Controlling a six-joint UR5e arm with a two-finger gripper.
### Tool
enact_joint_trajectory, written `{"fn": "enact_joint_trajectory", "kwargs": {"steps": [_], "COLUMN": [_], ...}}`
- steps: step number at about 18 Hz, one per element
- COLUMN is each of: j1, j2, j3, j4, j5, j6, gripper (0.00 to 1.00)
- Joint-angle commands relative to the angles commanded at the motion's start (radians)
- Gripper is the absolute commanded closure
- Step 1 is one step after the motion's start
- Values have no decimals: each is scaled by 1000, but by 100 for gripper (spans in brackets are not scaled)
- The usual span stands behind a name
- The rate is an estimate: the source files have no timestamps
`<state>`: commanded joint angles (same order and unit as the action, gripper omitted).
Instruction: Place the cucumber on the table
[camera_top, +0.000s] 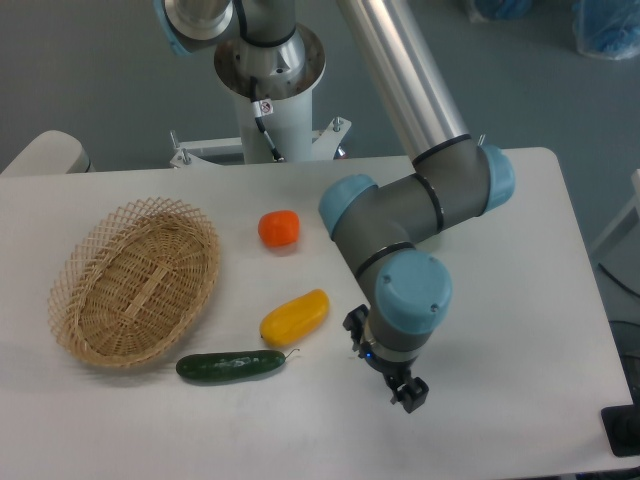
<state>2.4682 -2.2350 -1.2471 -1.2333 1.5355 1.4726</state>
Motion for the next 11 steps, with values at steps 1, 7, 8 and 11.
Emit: {"fn": "enact_joint_trajectory", "kwargs": {"steps": [1,7,8,11], "j1": [2,21,21,21], "j2": [-2,-9,-9,-9], "j3": [0,6,6,5], "j4": [2,3,3,5], "j5": [0,0,0,-2], "j6": [8,63,63,63], "gripper": [0,0,0,0]}}
